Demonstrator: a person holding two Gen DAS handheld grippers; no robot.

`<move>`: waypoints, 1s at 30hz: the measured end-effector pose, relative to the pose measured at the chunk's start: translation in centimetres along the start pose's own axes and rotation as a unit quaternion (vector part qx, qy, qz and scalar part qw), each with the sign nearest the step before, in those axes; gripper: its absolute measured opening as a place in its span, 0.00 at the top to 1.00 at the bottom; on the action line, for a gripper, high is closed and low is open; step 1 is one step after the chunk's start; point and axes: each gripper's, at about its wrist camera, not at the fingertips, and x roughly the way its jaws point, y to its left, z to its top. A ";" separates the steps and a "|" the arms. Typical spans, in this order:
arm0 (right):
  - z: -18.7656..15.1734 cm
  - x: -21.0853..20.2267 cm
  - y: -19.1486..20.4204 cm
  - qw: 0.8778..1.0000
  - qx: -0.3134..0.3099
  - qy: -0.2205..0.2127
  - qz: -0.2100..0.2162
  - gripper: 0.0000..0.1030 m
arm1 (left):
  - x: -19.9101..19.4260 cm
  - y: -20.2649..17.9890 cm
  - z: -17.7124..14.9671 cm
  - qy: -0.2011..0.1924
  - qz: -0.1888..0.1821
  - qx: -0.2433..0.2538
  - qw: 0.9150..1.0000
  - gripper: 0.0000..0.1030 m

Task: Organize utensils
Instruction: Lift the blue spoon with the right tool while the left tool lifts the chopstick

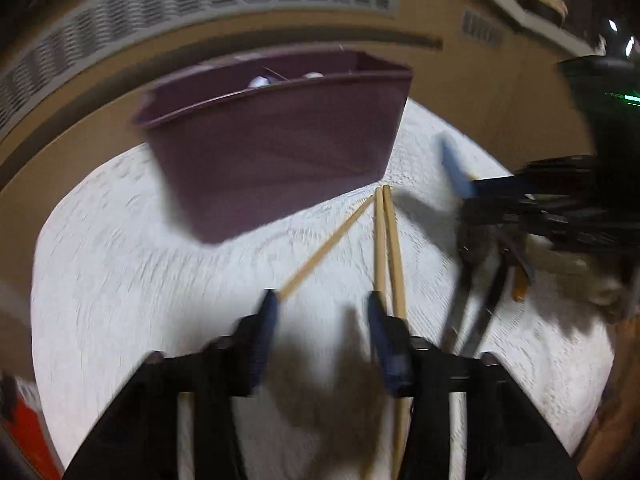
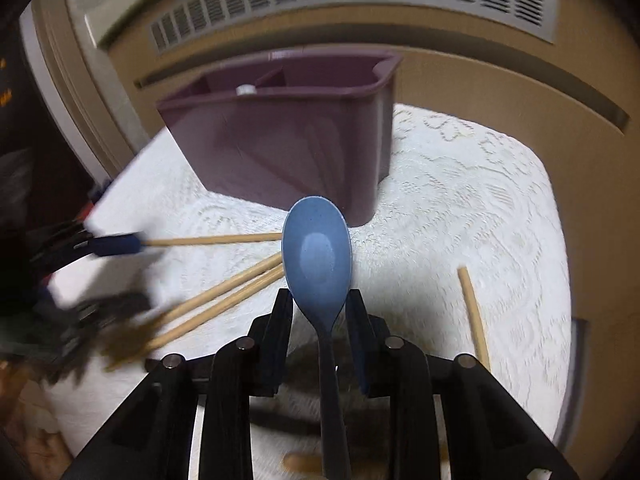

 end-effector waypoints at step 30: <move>-1.8 -8.2 1.7 0.996 0.037 -0.076 0.021 0.75 | -5.7 -3.9 -0.8 -0.126 0.016 -0.092 0.988 0.95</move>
